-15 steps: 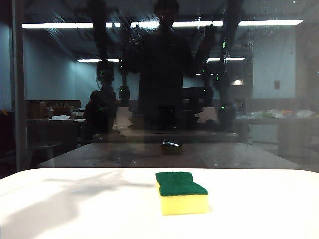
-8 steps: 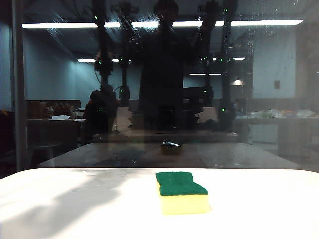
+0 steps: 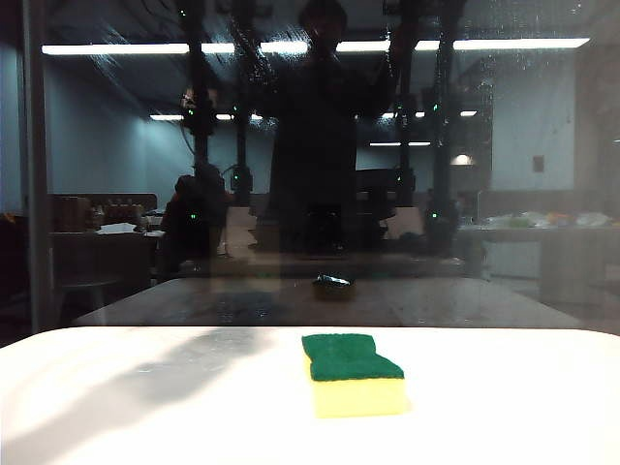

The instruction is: Reach upward to find where there is water on the glass, pick up the sponge from the table, dry the water, and finally place the sponge back on the table.

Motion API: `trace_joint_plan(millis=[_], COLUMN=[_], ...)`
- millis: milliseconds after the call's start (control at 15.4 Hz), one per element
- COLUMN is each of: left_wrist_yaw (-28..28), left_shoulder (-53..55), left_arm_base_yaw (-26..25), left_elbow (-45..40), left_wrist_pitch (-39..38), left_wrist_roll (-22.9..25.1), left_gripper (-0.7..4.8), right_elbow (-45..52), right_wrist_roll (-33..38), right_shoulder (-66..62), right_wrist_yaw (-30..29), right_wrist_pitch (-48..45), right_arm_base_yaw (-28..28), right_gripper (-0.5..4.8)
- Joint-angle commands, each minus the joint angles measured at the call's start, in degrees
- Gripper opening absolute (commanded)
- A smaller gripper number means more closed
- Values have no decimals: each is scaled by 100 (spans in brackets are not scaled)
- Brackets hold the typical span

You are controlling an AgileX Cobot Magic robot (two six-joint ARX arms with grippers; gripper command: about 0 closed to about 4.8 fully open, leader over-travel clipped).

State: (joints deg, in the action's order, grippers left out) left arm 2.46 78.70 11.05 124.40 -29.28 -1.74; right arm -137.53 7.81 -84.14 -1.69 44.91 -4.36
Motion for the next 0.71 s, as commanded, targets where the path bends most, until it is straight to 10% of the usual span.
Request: trace_joint_plan(millis=[65,714], left_wrist_yaw=[118,717], left_shoulder=[94,85], left_arm_base_yaw=[-2,-2], left_elbow=[22,24], left_wrist_pitch=[61,66], left_wrist_roll=[22,-31], left_gripper=[-5,-5], right_elbow=[-31,-33], right_wrist_roll=[13,13], right_shoulder=[0,4], right_wrist_yaw=[-17,-684], right_wrist_pitch=[-177,-273], right_arm_base_yaw=[2,2], right_gripper=[-6,-6])
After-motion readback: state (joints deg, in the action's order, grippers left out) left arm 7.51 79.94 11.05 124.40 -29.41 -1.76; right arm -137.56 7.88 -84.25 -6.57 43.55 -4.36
